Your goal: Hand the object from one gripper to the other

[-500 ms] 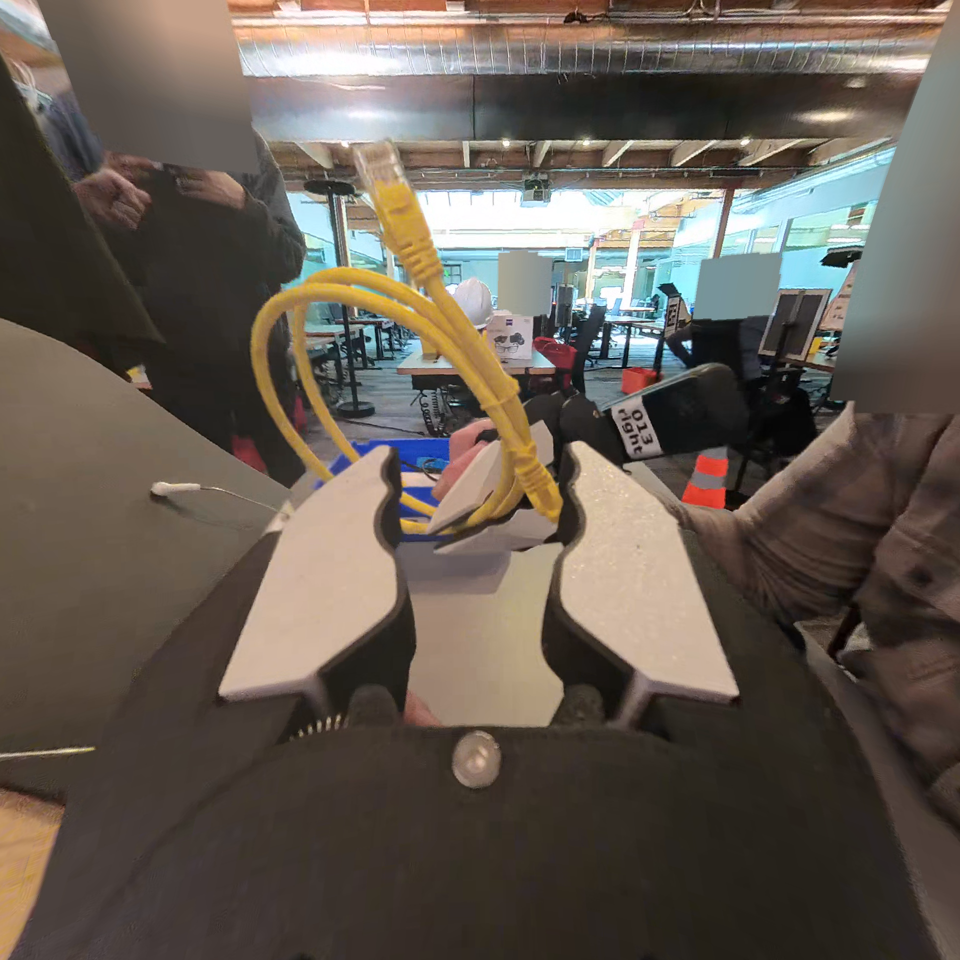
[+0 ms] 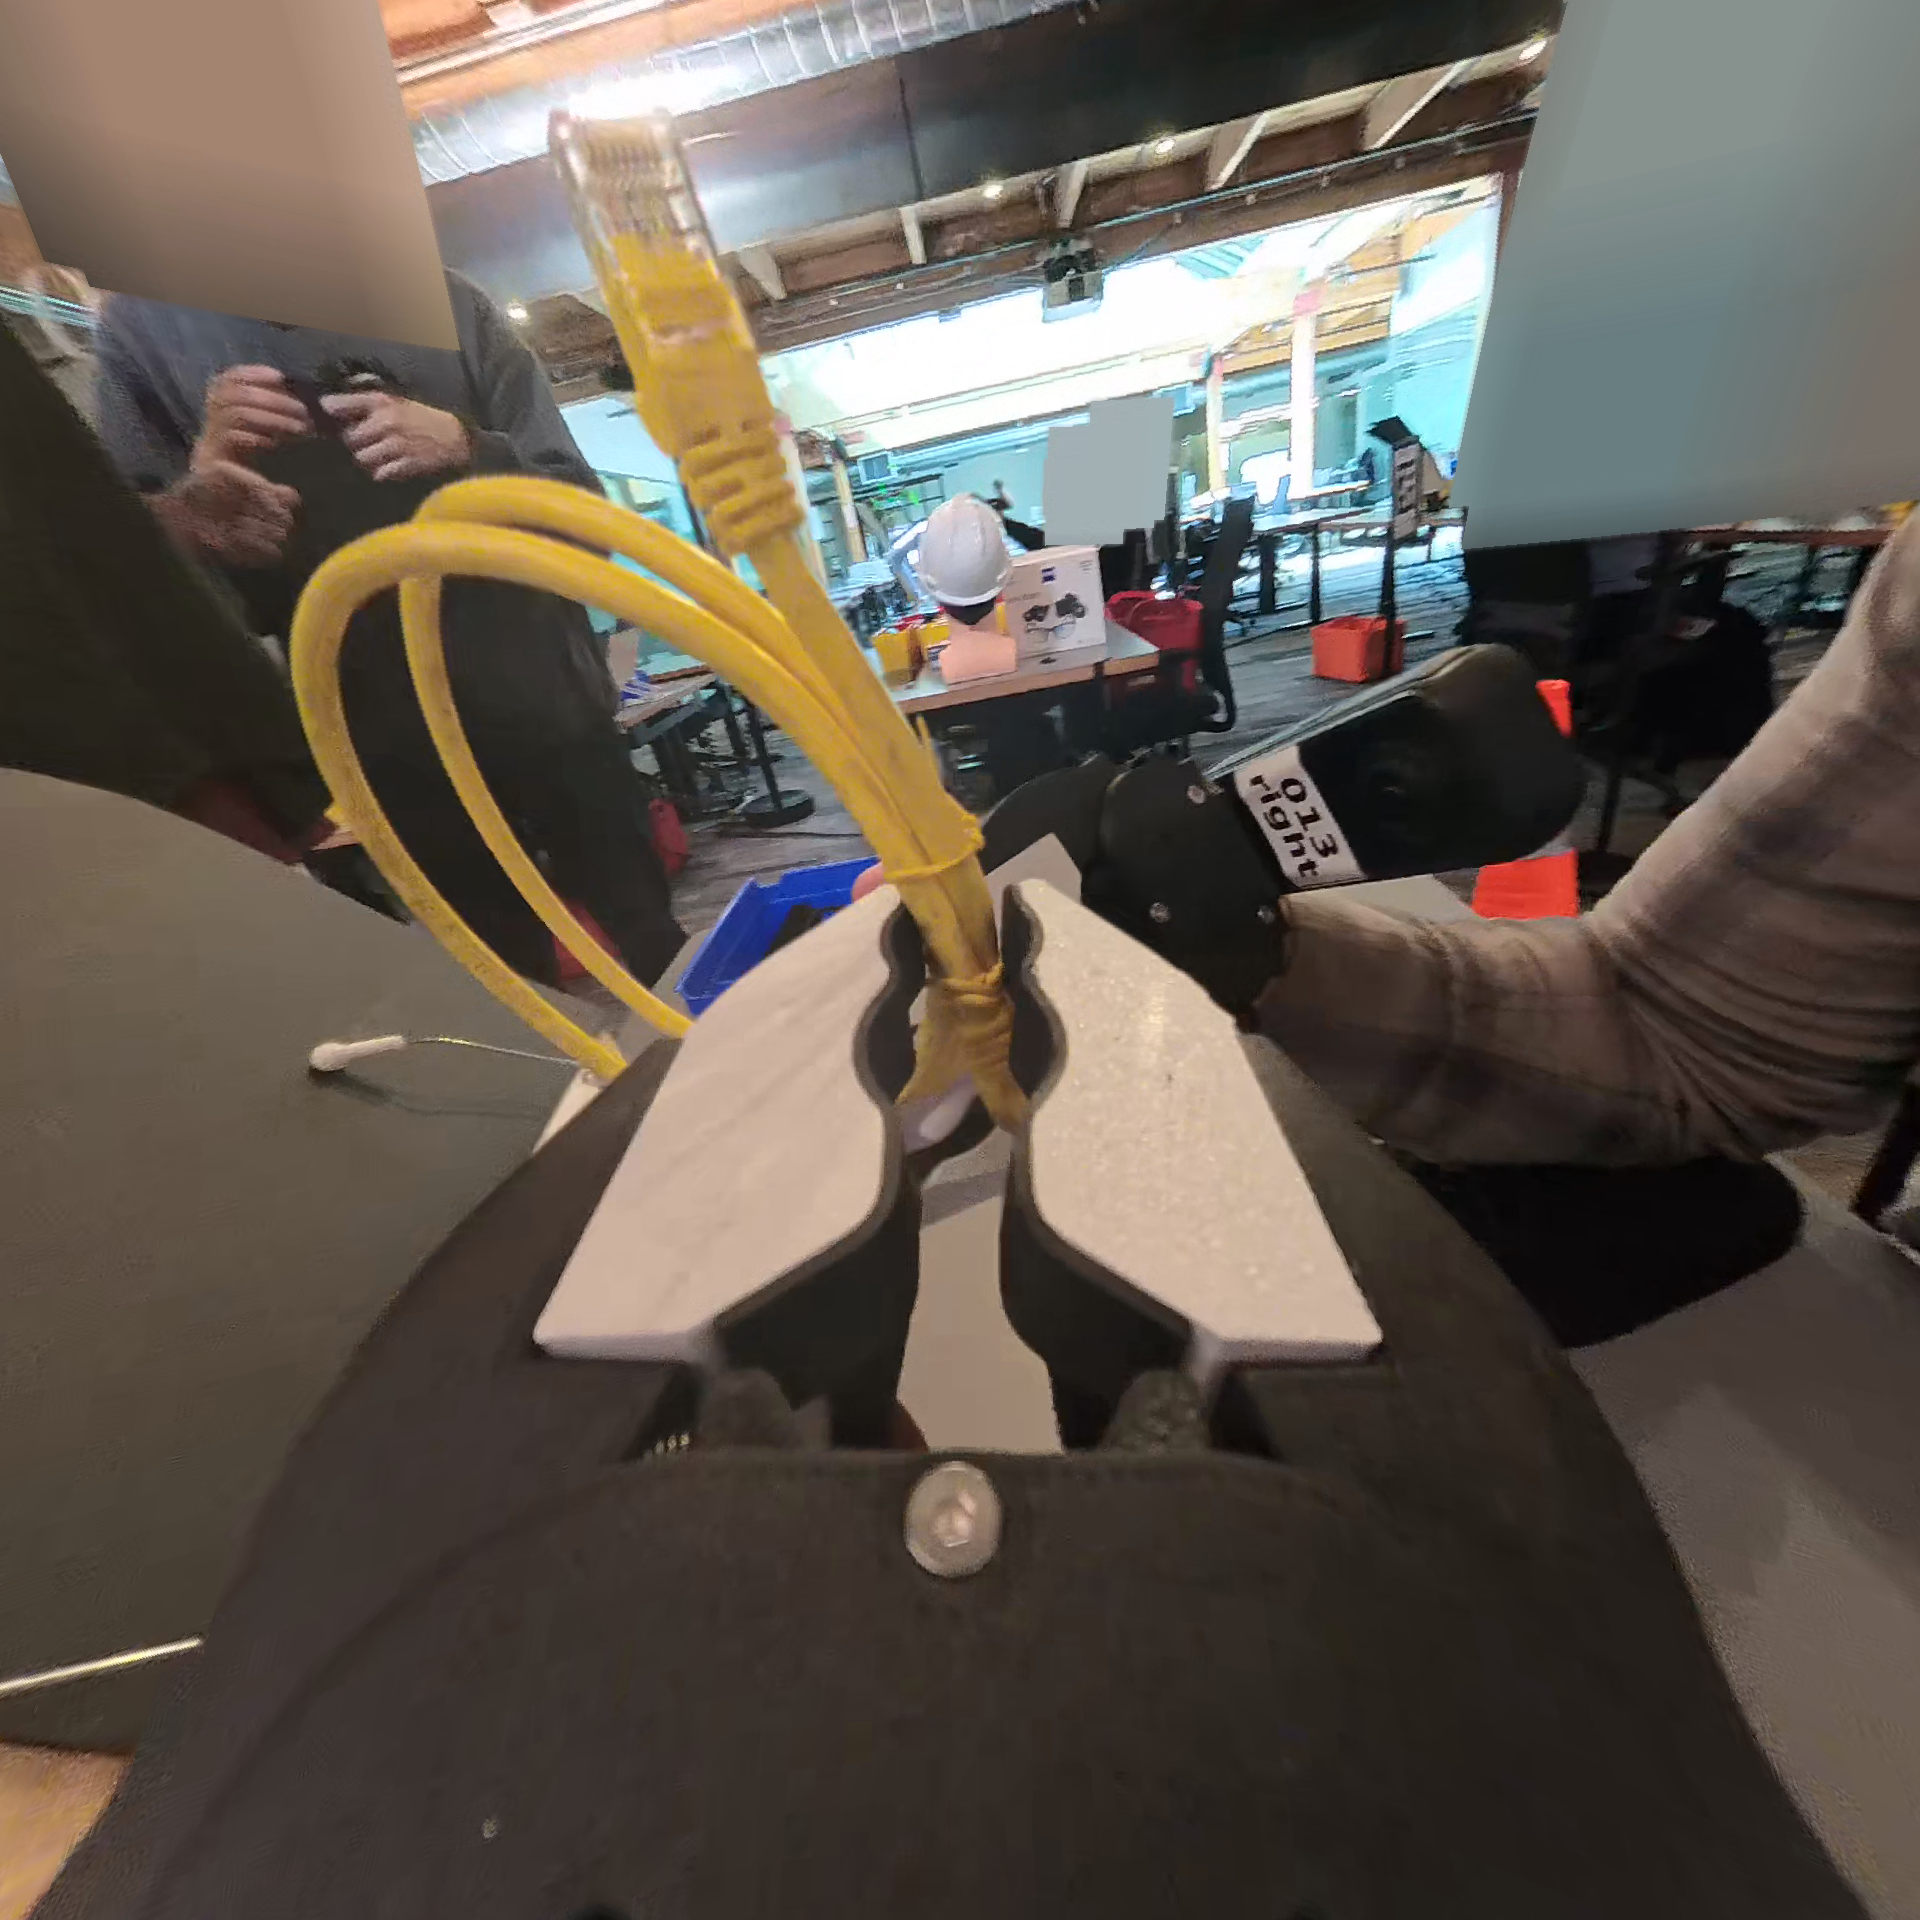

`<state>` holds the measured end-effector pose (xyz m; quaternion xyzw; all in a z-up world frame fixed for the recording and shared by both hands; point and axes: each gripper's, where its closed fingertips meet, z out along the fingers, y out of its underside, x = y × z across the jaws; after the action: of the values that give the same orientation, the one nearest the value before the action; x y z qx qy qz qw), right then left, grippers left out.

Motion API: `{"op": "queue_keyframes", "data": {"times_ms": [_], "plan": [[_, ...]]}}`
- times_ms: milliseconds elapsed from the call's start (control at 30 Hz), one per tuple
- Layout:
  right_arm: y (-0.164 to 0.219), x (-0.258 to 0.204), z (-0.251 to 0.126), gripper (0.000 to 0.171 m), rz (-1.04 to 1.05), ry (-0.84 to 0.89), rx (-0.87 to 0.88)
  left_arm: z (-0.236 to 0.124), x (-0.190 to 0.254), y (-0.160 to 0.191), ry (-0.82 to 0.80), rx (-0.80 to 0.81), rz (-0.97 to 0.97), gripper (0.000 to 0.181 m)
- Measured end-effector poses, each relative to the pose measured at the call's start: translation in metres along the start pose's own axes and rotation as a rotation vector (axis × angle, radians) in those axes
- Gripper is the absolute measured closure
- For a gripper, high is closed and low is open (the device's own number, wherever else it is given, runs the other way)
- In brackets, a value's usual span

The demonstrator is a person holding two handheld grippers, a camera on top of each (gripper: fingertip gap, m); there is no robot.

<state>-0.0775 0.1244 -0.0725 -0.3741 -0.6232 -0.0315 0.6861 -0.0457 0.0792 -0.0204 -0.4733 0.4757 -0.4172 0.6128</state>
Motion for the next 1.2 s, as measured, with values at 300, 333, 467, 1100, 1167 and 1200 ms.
{"op": "queue_keyframes", "data": {"times_ms": [300, 333, 467, 1100, 1167, 1200], "plan": [[0.000, -0.001, -0.024, 0.127, 0.049, -0.129, -0.002, 0.002, -0.004, -0.012, -0.135, -0.012, 0.150, 0.168], [-0.002, -0.001, -0.027, 0.127, 0.046, -0.135, 0.009, 0.002, -0.003, -0.015, -0.135, 0.004, 0.150, 0.168], [-0.014, 0.000, -0.041, 0.122, 0.080, -0.179, 0.065, 0.001, -0.003, -0.026, -0.134, 0.065, 0.079, 0.168], [-0.046, 0.076, -0.048, 0.121, 0.997, -0.123, 0.412, 0.019, -0.042, 0.011, -0.636, -0.239, 0.665, 0.168], [-0.048, 0.075, -0.041, 0.122, 1.016, -0.096, 0.401, 0.018, -0.049, 0.016, -0.703, -0.280, 0.699, 0.168], [-0.045, 0.076, -0.037, 0.124, 1.013, -0.057, 0.379, 0.016, -0.053, 0.018, -0.744, -0.311, 0.726, 0.168]]}}
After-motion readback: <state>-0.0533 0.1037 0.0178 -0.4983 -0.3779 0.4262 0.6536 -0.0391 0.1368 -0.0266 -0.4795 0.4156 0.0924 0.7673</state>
